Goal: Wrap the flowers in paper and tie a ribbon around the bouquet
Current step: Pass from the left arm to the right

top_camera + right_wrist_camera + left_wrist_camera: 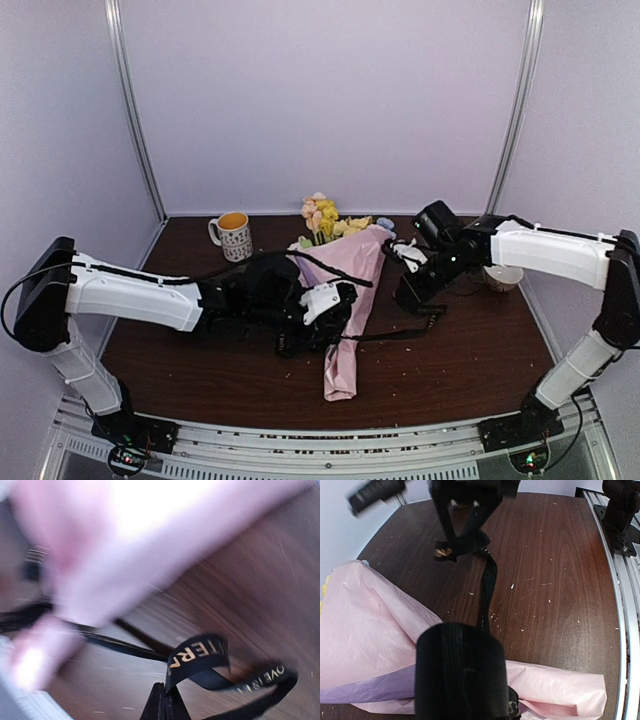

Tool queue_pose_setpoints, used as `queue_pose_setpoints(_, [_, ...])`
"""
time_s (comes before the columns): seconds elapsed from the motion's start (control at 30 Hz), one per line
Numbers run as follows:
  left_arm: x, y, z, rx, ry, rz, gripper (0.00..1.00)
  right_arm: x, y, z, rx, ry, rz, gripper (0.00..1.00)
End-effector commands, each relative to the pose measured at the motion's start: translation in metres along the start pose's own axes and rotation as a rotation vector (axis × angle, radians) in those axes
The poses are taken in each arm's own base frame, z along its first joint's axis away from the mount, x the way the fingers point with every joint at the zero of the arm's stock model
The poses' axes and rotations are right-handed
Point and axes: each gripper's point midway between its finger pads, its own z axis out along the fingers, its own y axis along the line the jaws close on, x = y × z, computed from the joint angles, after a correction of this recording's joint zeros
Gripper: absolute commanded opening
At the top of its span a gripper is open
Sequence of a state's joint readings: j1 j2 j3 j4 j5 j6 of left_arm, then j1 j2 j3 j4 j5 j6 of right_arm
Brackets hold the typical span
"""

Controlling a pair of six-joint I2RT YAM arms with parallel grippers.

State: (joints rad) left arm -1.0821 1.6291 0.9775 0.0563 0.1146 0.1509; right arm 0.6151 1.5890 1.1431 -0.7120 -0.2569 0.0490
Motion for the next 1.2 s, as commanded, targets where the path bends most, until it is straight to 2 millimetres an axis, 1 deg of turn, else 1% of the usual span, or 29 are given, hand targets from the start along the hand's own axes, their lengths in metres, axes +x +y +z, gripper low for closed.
queue_pose_setpoints(0.0, [-0.031,0.001,-0.007,-0.006,-0.12,0.013,0.0,-0.072,0.132,-0.108,-0.516,-0.399,-0.185,0.0])
queue_pose_setpoints(0.03, [-0.033,-0.001,-0.009,-0.006,-0.131,0.016,0.0,-0.085,0.155,-0.13,-0.6,-0.498,-0.199,0.0])
queue_pose_setpoints(0.07, [-0.035,-0.002,-0.012,-0.01,-0.14,0.019,0.0,-0.094,0.173,-0.148,-0.657,-0.569,-0.22,0.0])
queue_pose_setpoints(0.1, [-0.036,-0.003,-0.012,-0.015,-0.141,0.021,0.0,-0.102,0.189,-0.158,-0.683,-0.606,-0.239,0.0])
queue_pose_setpoints(0.13, [-0.035,-0.004,-0.013,-0.017,-0.141,0.024,0.0,-0.11,0.199,-0.161,-0.68,-0.624,-0.245,0.0])
queue_pose_setpoints(0.17, [-0.035,-0.005,-0.014,-0.016,-0.145,0.025,0.0,-0.12,0.206,-0.161,-0.659,-0.635,-0.234,0.0])
queue_pose_setpoints(0.23, [-0.035,-0.008,-0.017,-0.015,-0.159,0.024,0.0,-0.142,0.209,-0.152,-0.615,-0.643,-0.17,0.0])
queue_pose_setpoints(0.3, [-0.034,-0.01,-0.019,-0.013,-0.169,0.023,0.0,-0.158,0.204,-0.135,-0.582,-0.631,-0.086,0.0])
queue_pose_setpoints(0.33, [-0.033,-0.011,-0.02,-0.014,-0.169,0.021,0.0,-0.162,0.202,-0.126,-0.563,-0.618,-0.056,0.01])
queue_pose_setpoints(0.37, [-0.033,-0.011,-0.021,-0.015,-0.172,0.017,0.0,-0.166,0.202,-0.116,-0.552,-0.596,-0.04,0.05])
queue_pose_setpoints(0.4, [-0.033,-0.011,-0.021,-0.013,-0.173,0.014,0.0,-0.165,0.201,-0.104,-0.534,-0.562,-0.031,0.08])
queue_pose_setpoints(0.43, [-0.032,-0.012,-0.021,-0.009,-0.173,0.011,0.0,-0.165,0.201,-0.096,-0.522,-0.536,-0.033,0.13])
queue_pose_setpoints(0.47, [-0.032,-0.013,-0.021,-0.008,-0.174,0.008,0.0,-0.163,0.202,-0.087,-0.511,-0.506,-0.044,0.2])
queue_pose_setpoints(0.5, [-0.031,-0.013,-0.021,-0.006,-0.174,0.005,0.0,-0.162,0.202,-0.082,-0.495,-0.483,-0.056,0.33])
queue_pose_setpoints(0.53, [-0.031,-0.014,-0.021,-0.004,-0.173,0.003,0.0,-0.16,0.201,-0.079,-0.48,-0.466,-0.072,0.52])
queue_pose_setpoints(0.57, [-0.03,-0.014,-0.021,-0.003,-0.174,-0.001,0.0,-0.158,0.199,-0.08,-0.468,-0.462,-0.096,0.71])
queue_pose_setpoints(0.6, [-0.03,-0.014,-0.021,-0.001,-0.176,-0.004,0.0,-0.156,0.198,-0.085,-0.463,-0.469,-0.122,0.97])
queue_pose_setpoints(0.67, [-0.03,-0.014,-0.021,-0.001,-0.179,-0.007,0.0,-0.15,0.19,-0.098,-0.461,-0.52,-0.17,1.0])
queue_pose_setpoints(0.77, [-0.03,-0.015,-0.021,0.003,-0.183,-0.006,0.0,-0.139,0.178,-0.128,-0.44,-0.658,-0.292,1.0])
queue_pose_setpoints(0.87, [-0.031,-0.016,-0.021,0.007,-0.187,-0.003,0.0,-0.109,0.17,-0.143,-0.414,-0.768,-0.441,1.0])
queue_pose_setpoints(0.9, [-0.031,-0.015,-0.021,0.004,-0.184,-0.003,0.0,-0.097,0.169,-0.145,-0.416,-0.803,-0.495,1.0])
queue_pose_setpoints(0.97, [-0.032,-0.014,-0.023,-0.004,-0.184,-0.001,0.0,-0.071,0.174,-0.161,-0.449,-0.895,-0.619,1.0])
queue_pose_setpoints(1.03, [-0.032,-0.014,-0.024,-0.006,-0.188,0.002,0.0,-0.046,0.178,-0.158,-0.479,-0.941,-0.739,1.0])
queue_pose_setpoints(1.1, [-0.031,-0.013,-0.025,-0.01,-0.184,0.002,0.0,-0.025,0.183,-0.147,-0.505,-0.928,-0.858,1.0])
queue_pose_setpoints(1.13, [-0.03,-0.013,-0.024,-0.01,-0.18,0.004,0.0,-0.02,0.184,-0.142,-0.516,-0.913,-0.881,0.98])
queue_pose_setpoints(1.17, [-0.03,-0.013,-0.025,-0.009,-0.178,0.004,0.0,-0.019,0.185,-0.138,-0.522,-0.899,-0.884,0.93])
